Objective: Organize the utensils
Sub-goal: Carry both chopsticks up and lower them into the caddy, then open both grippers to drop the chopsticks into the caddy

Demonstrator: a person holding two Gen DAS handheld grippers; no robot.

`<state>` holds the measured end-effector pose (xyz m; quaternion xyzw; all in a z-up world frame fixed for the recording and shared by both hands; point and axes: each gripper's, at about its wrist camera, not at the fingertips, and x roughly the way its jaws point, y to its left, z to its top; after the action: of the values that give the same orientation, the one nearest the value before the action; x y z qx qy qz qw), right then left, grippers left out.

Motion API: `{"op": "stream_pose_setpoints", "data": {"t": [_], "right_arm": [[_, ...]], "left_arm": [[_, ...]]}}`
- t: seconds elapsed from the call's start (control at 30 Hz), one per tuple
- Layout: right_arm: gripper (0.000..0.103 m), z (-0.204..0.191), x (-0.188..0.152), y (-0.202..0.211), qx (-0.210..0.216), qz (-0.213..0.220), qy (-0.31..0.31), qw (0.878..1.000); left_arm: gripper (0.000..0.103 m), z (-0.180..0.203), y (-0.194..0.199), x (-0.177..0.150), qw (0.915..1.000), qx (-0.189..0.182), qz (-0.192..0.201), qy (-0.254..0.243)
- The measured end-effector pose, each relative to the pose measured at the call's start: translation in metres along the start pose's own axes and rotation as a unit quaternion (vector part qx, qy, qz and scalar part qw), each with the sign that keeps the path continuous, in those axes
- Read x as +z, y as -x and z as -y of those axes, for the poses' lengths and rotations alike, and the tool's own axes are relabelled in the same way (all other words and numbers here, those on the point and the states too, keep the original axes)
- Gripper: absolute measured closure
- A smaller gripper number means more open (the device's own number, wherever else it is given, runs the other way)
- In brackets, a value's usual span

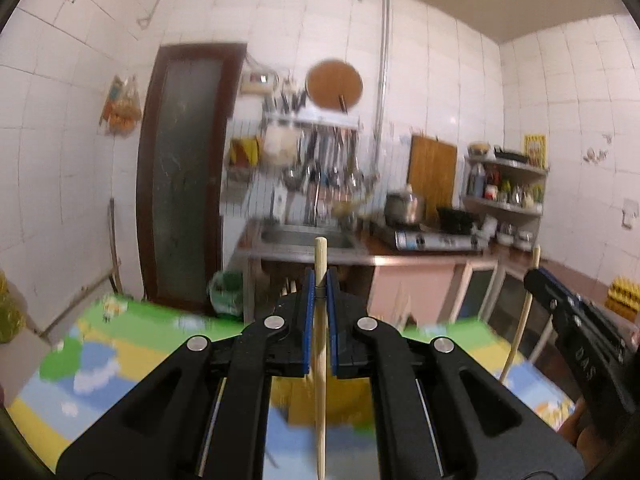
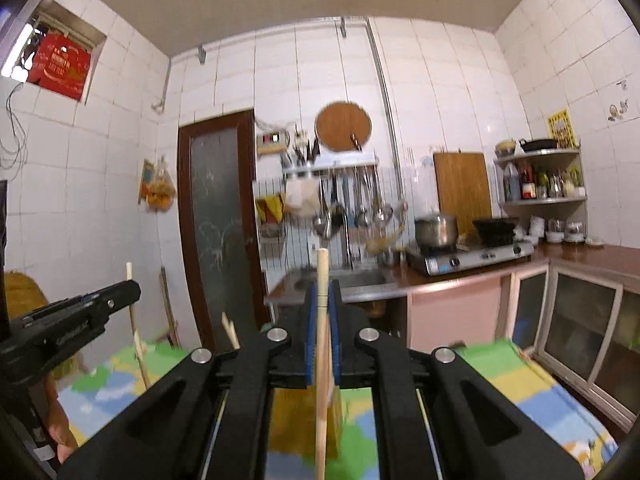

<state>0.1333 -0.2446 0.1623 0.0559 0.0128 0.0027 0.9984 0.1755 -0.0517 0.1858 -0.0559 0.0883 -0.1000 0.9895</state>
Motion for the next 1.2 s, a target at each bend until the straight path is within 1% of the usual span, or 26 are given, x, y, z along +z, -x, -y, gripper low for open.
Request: {"op": "stream_pose_setpoints", "data": {"t": [0.1, 0.2, 0.3, 0.37, 0.47, 0.53, 0.63, 0.7, 0.73, 0.83, 1.0, 1.03, 1.07, 1.1, 1.13, 1.17, 1.2], "right_arm": [[0.097, -0.004, 0.02, -0.03, 0.0, 0.021, -0.001, 1.0], [0.097, -0.009, 0.031, -0.057, -0.004, 0.032, 0.005, 0.999], [0.097, -0.012, 0.035, -0.091, -0.007, 0.043, 0.006, 0.999], [0.097, -0.011, 0.031, -0.108, -0.009, 0.047, 0.001, 0.999], [0.097, -0.008, 0.017, -0.131, -0.011, 0.049, -0.004, 0.999], [0.097, -0.004, 0.005, -0.145, -0.012, 0.044, -0.005, 0.999], [0.097, 0.0, -0.016, -0.162, -0.009, 0.03, -0.005, 1.0], [0.097, 0.004, -0.036, -0.169, 0.0, 0.011, -0.008, 1.0], [0.097, 0.005, -0.046, -0.169, 0.007, 0.002, -0.011, 1.0], [0.097, 0.008, -0.066, -0.168, 0.005, -0.021, -0.007, 1.0], [0.097, 0.012, -0.078, -0.158, 0.001, -0.053, 0.006, 0.999], [0.097, 0.013, -0.078, -0.157, 0.001, -0.059, 0.007, 0.998], [0.096, 0.015, -0.077, -0.156, 0.002, -0.069, 0.008, 0.998], [0.096, 0.016, -0.076, -0.157, 0.001, -0.081, 0.01, 0.997], [0.095, 0.018, -0.075, -0.157, -0.001, -0.091, 0.012, 0.996], [0.093, 0.018, -0.074, -0.156, -0.002, -0.098, 0.015, 0.995], [0.072, 0.02, -0.072, -0.156, -0.005, -0.107, 0.017, 0.994]], "left_arm": [[0.099, 0.0, -0.021, 0.029, 0.9996, 0.0, 0.026, 0.01], [0.099, 0.003, -0.04, 0.048, 0.9986, -0.002, 0.051, 0.009], [0.099, 0.007, -0.066, 0.053, 0.9981, -0.002, 0.062, -0.001], [0.099, 0.01, -0.085, 0.048, 0.998, -0.001, 0.062, -0.011], [0.099, 0.011, -0.115, 0.031, 0.9986, -0.006, 0.048, -0.022], [0.099, 0.009, -0.134, 0.014, 0.999, -0.007, 0.034, -0.028], [0.099, 0.003, -0.15, -0.009, 0.9996, -0.008, 0.013, -0.026], [0.099, -0.003, -0.157, -0.025, 0.9997, -0.005, -0.003, -0.023], [0.098, -0.006, -0.16, -0.031, 0.9998, -0.003, -0.009, -0.02], [0.098, -0.016, -0.167, -0.048, 0.9992, 0.001, -0.04, -0.005], [0.097, -0.024, -0.163, -0.05, 0.9983, 0.016, -0.055, 0.001], [0.095, -0.025, -0.161, -0.049, 0.998, 0.017, -0.06, 0.001], [0.083, -0.026, -0.157, -0.047, 0.9977, 0.022, -0.064, 0.001], [0.066, -0.028, -0.151, -0.044, 0.9976, 0.027, -0.063, 0.003], [0.058, -0.029, -0.145, -0.041, 0.9977, 0.032, -0.06, 0.004], [0.044, -0.032, -0.138, -0.038, 0.9978, 0.039, -0.054, 0.003], [0.034, -0.034, -0.13, -0.034, 0.9978, 0.044, -0.05, 0.001]]}}
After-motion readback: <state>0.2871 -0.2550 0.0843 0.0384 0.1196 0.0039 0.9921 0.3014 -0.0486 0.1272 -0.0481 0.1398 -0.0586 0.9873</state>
